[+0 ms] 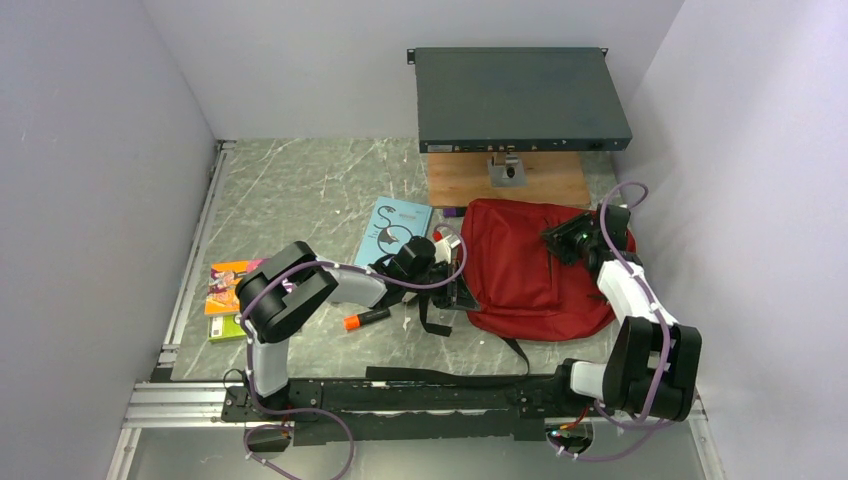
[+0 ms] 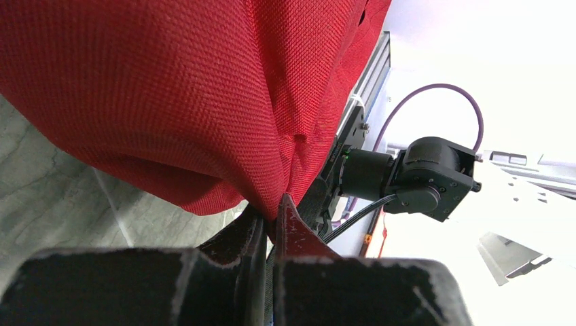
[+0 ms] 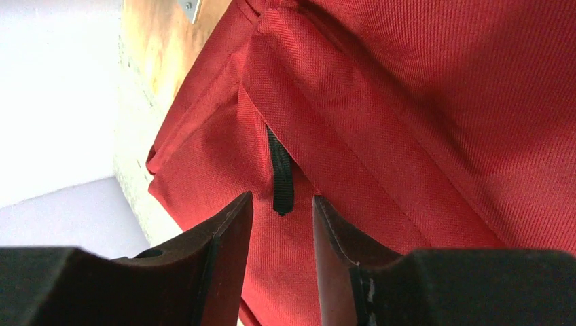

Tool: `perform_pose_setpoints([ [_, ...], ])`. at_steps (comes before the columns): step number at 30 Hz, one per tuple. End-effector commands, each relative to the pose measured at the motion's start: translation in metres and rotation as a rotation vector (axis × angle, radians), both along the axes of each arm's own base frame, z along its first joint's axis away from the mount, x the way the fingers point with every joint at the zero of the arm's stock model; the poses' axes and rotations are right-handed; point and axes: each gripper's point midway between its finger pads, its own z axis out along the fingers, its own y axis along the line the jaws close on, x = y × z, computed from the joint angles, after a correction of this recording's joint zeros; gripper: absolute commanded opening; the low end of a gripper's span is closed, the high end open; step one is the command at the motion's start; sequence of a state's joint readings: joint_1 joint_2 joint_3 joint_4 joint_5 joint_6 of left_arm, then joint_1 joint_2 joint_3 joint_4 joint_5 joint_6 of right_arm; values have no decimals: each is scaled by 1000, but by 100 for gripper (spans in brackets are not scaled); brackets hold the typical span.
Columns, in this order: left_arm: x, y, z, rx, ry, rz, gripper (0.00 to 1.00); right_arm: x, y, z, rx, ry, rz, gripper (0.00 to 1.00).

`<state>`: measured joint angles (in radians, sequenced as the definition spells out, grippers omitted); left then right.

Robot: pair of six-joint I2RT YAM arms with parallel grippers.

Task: Pack the student bag
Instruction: Unzip the student bag at the center of the board.

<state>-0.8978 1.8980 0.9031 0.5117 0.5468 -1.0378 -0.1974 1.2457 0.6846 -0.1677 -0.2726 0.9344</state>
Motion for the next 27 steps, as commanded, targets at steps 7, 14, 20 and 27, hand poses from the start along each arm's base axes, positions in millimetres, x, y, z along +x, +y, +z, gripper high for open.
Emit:
perform_pose_setpoints([
  [7,-3,-2,4,-16,-30,-31,0,25,-13,5,-10,-117,9,38],
  [14,-4,0,1,-2,-35,-34,0,32,-9,9,-14,-152,69,24],
  [20,-2,0,1,3,-45,-36,0,34,-3,11,-12,-169,122,17],
  [27,3,2,4,27,-83,-22,0,15,-10,1,-130,-70,190,0],
])
